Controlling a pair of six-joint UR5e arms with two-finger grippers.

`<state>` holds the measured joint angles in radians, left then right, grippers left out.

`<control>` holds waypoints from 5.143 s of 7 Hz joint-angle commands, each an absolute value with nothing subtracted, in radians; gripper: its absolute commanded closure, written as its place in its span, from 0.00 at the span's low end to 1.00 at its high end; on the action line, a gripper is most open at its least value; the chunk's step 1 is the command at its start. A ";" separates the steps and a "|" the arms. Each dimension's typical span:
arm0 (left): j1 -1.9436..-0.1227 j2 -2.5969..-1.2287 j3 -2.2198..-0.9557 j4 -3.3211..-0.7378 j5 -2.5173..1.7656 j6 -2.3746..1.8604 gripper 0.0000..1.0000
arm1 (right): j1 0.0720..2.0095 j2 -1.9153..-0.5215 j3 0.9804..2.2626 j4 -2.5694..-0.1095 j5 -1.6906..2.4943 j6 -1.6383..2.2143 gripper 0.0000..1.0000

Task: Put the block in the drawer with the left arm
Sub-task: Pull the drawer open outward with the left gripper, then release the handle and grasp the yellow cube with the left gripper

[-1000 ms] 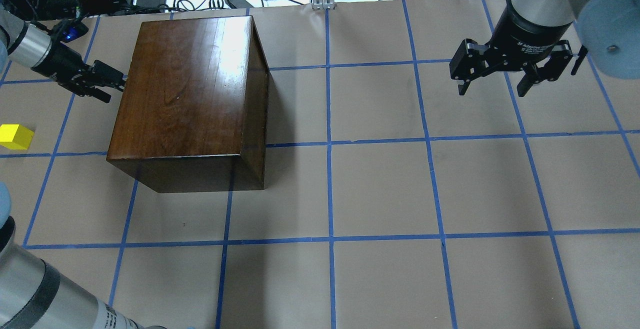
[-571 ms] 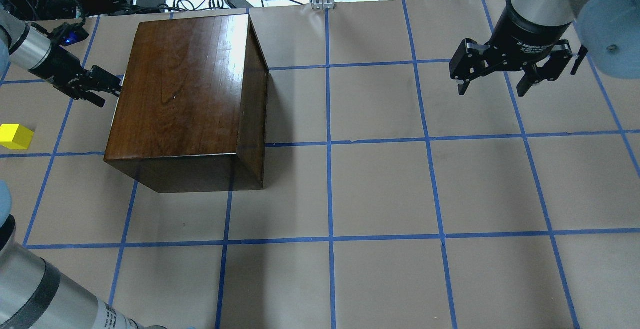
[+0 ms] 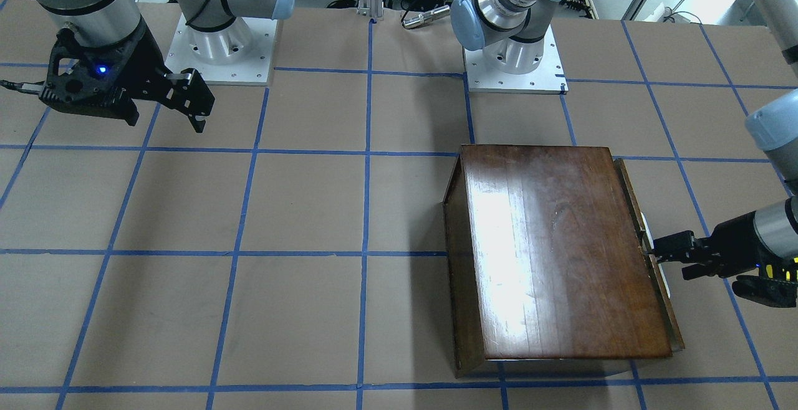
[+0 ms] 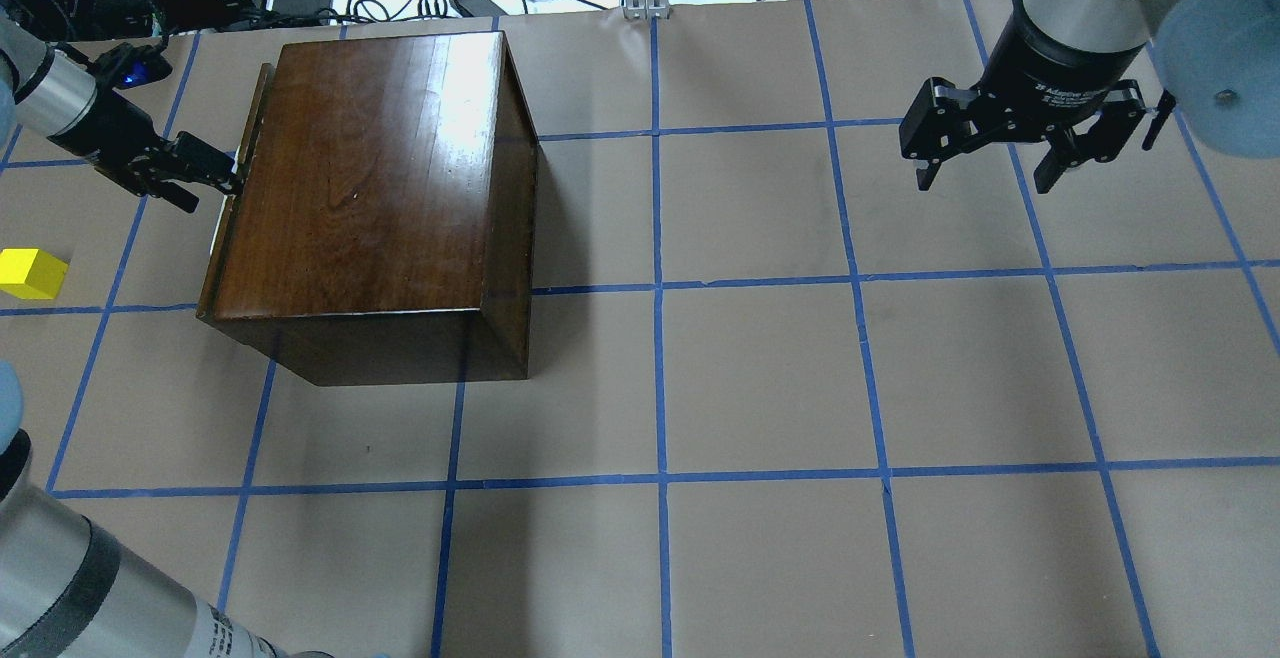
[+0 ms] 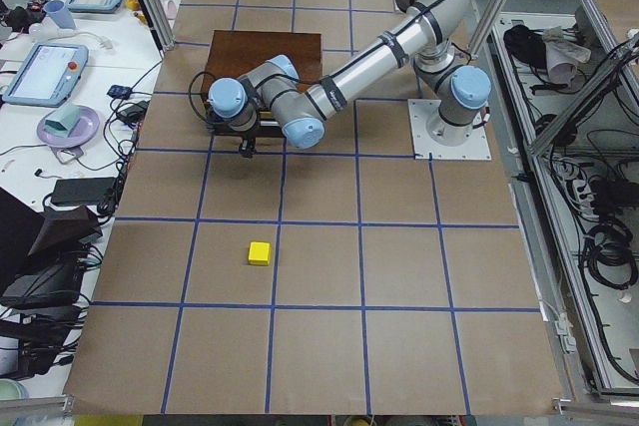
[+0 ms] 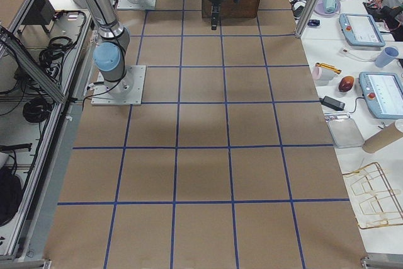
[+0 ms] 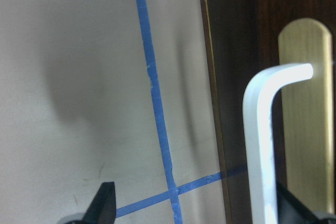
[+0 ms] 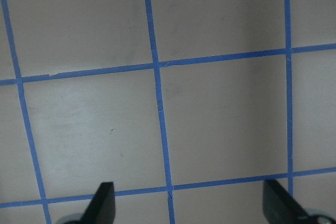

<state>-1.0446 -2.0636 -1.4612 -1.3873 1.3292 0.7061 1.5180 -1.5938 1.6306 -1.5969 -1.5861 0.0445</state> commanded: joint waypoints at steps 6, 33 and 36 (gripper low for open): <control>-1.029 -2.057 -1.456 -1.405 1.356 0.764 0.00 | 1.519 -1.594 1.631 -1.597 -1.586 0.044 0.00; -0.948 -2.131 -1.292 -1.425 1.425 0.940 0.00 | 1.519 -1.594 1.631 -1.597 -1.586 0.044 0.00; -0.931 -2.076 -1.286 -1.460 1.469 0.931 0.00 | 1.517 -1.594 1.632 -1.597 -1.586 0.044 0.00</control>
